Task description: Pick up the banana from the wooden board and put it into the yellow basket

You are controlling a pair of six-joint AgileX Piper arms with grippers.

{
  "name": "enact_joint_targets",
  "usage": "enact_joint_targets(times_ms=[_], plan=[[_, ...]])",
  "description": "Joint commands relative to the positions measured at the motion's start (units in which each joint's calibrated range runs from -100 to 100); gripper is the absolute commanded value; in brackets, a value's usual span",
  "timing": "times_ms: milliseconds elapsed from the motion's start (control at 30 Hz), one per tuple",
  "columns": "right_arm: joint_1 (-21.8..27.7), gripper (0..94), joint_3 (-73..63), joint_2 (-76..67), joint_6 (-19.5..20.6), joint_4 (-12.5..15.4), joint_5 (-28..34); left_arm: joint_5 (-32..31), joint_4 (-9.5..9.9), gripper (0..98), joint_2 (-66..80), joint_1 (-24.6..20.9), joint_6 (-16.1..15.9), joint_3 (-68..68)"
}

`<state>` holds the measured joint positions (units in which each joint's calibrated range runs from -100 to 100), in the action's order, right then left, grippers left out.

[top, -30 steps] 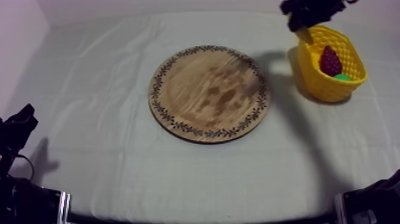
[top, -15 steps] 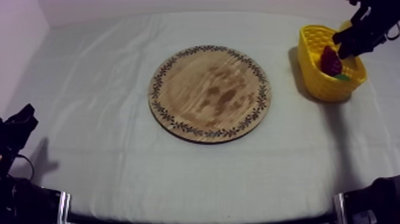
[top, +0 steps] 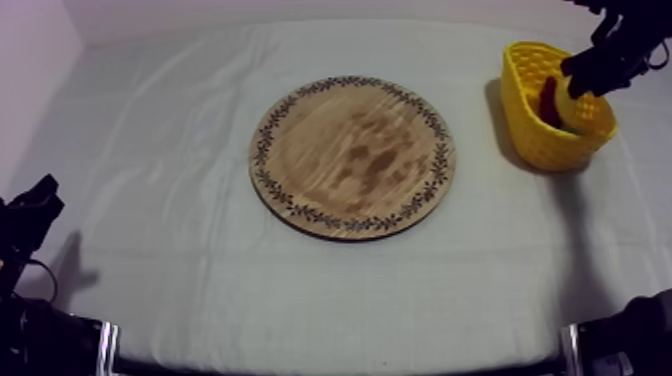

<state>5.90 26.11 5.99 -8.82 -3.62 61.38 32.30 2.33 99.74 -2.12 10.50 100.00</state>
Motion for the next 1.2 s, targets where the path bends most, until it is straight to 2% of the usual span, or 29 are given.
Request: enact_joint_targets(times_ms=[0, 100, 167, 200, 267, 367, 533, 767, 867, 1167], plan=[[0.0, 45.9, 0.3, -0.4, 0.0, 0.2, -0.1, 0.0, -0.01, 0.1, 0.0, 0.0, 0.0, 0.0], [0.0, 39.4, 1.5, -1.6, -0.6, 0.9, -0.7, 0.0, -0.01, 0.1, 0.0, 0.0, 0.0, 0.0], [-0.3, 30.2, 3.4, -3.1, -0.5, 0.7, -1.9, 0.0, -0.01, 0.1, 0.0, 0.0, 0.0, 0.0], [-0.6, 22.0, 4.8, -4.2, 0.1, 0.2, -2.9, 0.0, -0.01, 0.1, 0.0, 0.0, 0.0, 0.0], [-1.3, 11.4, 8.0, -6.7, 1.7, -1.2, -4.8, 0.0, -0.01, 0.1, 0.0, 0.0, 0.0, 0.0], [-2.3, 4.6, 14.0, -11.8, 3.9, -2.7, -7.3, 0.0, -0.01, 0.1, 0.0, 0.0, 0.0, 0.0], [-1.9, 1.8, 24.8, -23.9, 3.3, -1.6, -10.0, 0.0, -0.01, 0.1, 0.0, 0.0, 0.0, 0.0], [0.7, 2.1, 40.7, -45.4, -2.6, 3.6, -12.3, 0.0, -0.01, 0.1, 0.0, 0.0, 0.0, 0.0], [1.7, 2.7, 47.7, -56.9, -4.0, 4.7, -13.1, 0.0, -0.01, 0.1, 0.0, 0.0, 0.0, 0.0], [1.6, 1.9, 62.3, -84.9, -1.0, 4.5, -15.7, 0.0, -0.01, 0.1, 0.0, 0.0, 0.0, 0.0]])
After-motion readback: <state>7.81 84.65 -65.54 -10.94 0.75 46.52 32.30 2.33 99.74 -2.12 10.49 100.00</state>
